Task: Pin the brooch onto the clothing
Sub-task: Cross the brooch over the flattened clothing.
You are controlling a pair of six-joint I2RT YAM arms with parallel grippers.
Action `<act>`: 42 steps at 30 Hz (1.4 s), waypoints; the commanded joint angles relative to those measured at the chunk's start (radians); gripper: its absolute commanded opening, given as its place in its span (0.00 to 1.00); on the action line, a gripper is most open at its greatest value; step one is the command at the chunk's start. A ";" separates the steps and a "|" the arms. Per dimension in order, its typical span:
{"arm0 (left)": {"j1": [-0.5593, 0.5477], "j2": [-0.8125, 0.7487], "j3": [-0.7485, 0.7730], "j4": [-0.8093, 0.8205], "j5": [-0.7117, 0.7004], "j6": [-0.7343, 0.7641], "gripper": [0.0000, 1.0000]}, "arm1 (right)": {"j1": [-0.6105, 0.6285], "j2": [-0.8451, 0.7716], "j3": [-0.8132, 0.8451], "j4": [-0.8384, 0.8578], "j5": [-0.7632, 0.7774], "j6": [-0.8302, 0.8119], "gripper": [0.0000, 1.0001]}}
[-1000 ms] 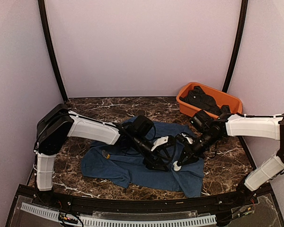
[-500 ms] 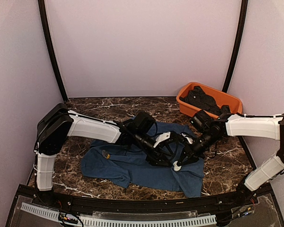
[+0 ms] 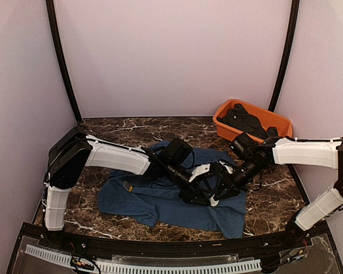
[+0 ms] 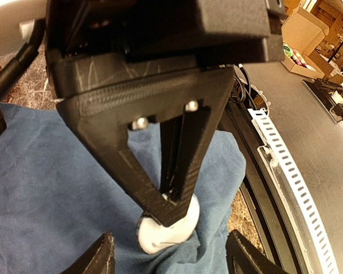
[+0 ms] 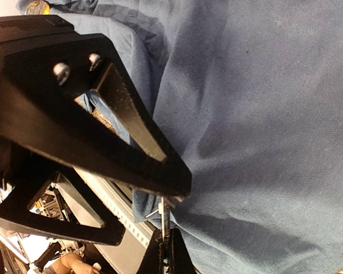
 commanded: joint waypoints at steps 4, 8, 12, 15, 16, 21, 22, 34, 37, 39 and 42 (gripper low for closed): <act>-0.004 0.004 0.010 -0.054 0.013 0.023 0.65 | -0.007 -0.030 0.001 0.017 -0.009 -0.011 0.00; -0.004 0.003 0.005 -0.058 -0.004 0.029 0.65 | -0.009 -0.031 0.003 0.016 -0.011 -0.011 0.00; -0.003 0.010 0.007 -0.062 -0.018 0.031 0.60 | -0.009 -0.028 0.004 0.016 -0.014 -0.013 0.00; -0.004 0.011 0.008 -0.063 -0.017 0.030 0.58 | -0.009 -0.028 0.006 0.015 -0.013 -0.013 0.00; -0.003 0.012 0.008 -0.064 -0.016 0.030 0.57 | -0.010 -0.027 0.006 0.015 -0.014 -0.013 0.00; -0.003 0.012 0.009 -0.070 -0.015 0.035 0.56 | -0.011 -0.029 0.007 0.012 -0.013 -0.013 0.00; -0.003 0.012 0.009 -0.071 -0.018 0.035 0.55 | -0.011 -0.029 0.007 0.013 -0.014 -0.013 0.00; -0.003 0.016 0.018 -0.066 -0.036 0.027 0.40 | -0.011 -0.028 0.007 0.013 -0.016 -0.014 0.00; -0.003 0.020 0.025 -0.063 -0.040 0.020 0.34 | -0.011 -0.027 0.007 0.011 -0.016 -0.016 0.00; -0.002 0.023 0.030 -0.064 -0.040 0.016 0.29 | -0.011 -0.026 0.009 0.011 -0.015 -0.016 0.00; -0.002 0.026 0.037 -0.065 -0.039 0.011 0.26 | -0.011 -0.025 0.007 0.011 -0.013 -0.015 0.00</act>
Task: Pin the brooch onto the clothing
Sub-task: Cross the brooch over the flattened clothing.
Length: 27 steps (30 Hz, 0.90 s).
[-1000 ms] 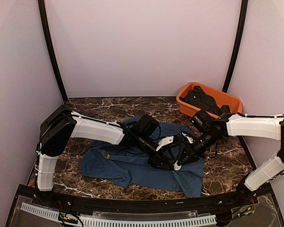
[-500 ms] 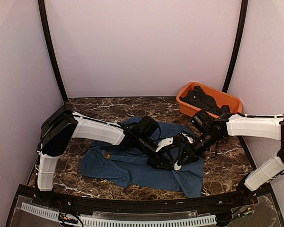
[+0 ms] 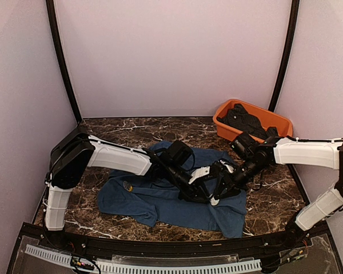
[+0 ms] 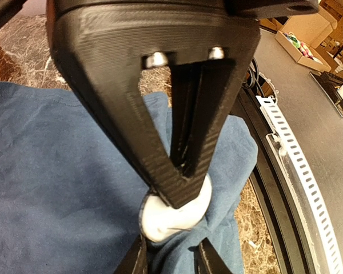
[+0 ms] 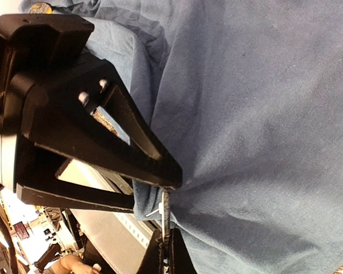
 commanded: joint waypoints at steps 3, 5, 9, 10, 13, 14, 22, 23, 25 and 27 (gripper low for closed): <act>-0.003 0.011 0.039 -0.020 -0.005 -0.014 0.19 | -0.006 -0.016 0.006 0.011 -0.013 -0.015 0.00; -0.003 0.013 0.045 -0.022 -0.006 -0.019 0.15 | -0.007 -0.017 0.005 0.012 -0.011 -0.015 0.00; -0.003 0.018 0.055 -0.025 -0.004 -0.026 0.06 | -0.006 -0.013 0.003 0.012 -0.006 -0.015 0.00; -0.003 0.022 0.058 -0.028 -0.004 -0.028 0.03 | -0.006 -0.012 0.003 0.011 -0.003 -0.015 0.00; -0.004 0.030 0.073 -0.036 0.001 -0.042 0.01 | -0.007 -0.009 0.002 0.012 -0.003 -0.017 0.00; -0.004 0.033 0.079 -0.035 0.006 -0.046 0.01 | -0.005 -0.007 0.003 0.013 -0.007 -0.017 0.00; -0.003 0.048 0.105 -0.033 0.017 -0.083 0.01 | 0.015 0.000 0.004 0.020 -0.015 -0.019 0.00; -0.004 0.048 0.106 -0.033 0.015 -0.085 0.01 | 0.018 0.000 0.004 0.021 -0.014 -0.019 0.00; -0.003 0.051 0.112 -0.034 0.006 -0.089 0.01 | 0.024 -0.001 0.004 0.021 -0.016 -0.020 0.00; -0.004 0.055 0.119 -0.041 -0.001 -0.093 0.01 | 0.030 -0.004 0.007 0.021 -0.017 -0.022 0.00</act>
